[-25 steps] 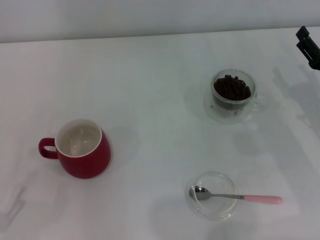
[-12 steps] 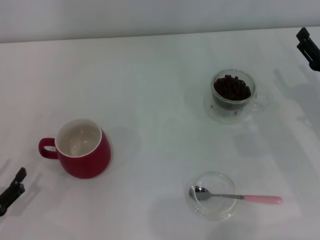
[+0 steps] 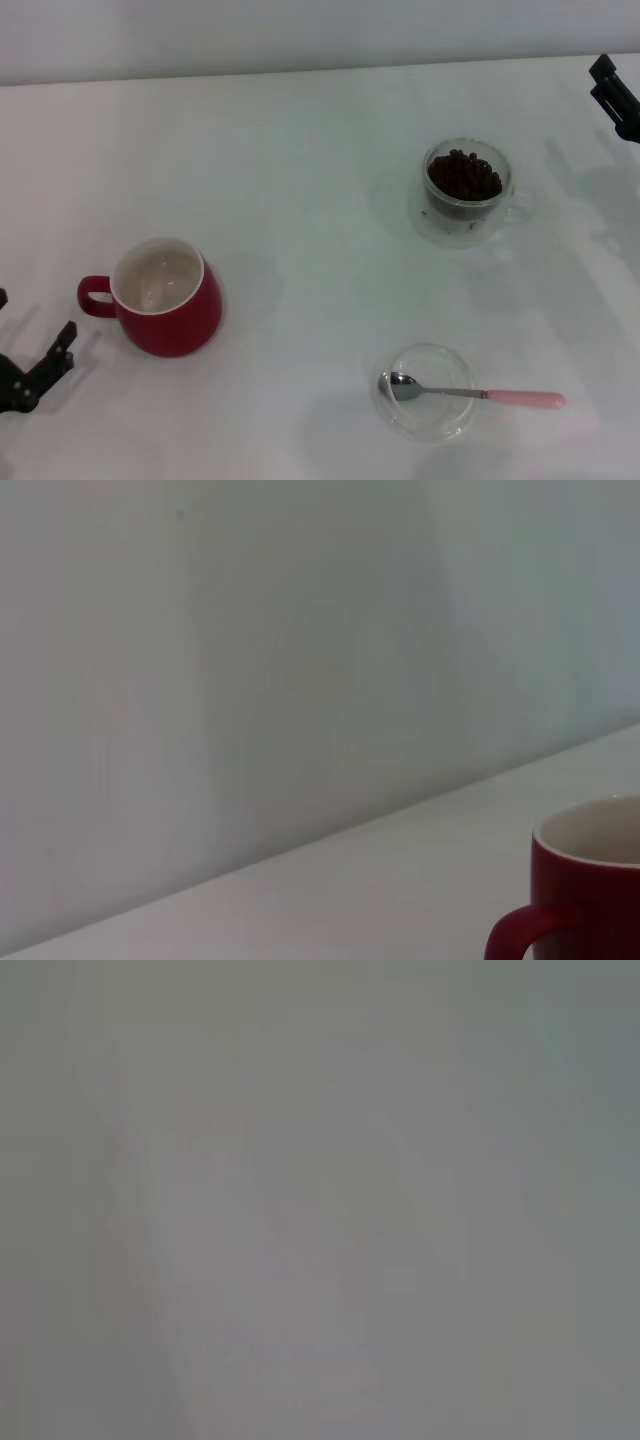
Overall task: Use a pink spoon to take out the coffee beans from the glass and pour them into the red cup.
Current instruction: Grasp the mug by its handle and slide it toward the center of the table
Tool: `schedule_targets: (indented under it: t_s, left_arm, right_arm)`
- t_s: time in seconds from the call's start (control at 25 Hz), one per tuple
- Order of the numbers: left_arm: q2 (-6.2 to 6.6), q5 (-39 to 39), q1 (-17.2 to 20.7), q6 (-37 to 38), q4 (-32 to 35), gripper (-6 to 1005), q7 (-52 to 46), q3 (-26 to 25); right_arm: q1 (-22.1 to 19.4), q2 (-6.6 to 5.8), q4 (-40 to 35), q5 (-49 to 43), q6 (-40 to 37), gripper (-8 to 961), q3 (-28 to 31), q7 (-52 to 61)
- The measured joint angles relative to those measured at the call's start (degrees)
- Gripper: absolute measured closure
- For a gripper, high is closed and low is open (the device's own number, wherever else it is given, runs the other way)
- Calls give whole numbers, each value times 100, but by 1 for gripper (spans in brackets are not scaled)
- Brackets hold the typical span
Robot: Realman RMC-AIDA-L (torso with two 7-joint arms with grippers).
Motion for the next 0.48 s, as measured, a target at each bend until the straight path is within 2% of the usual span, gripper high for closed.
schedule_targets:
  t_s: [0.48]
  left_arm:
    - [3,-15,-272,-520,240,137,13,-15]
  right_arm:
    - [-17,0,-1,-2,-10,99,-7,19]
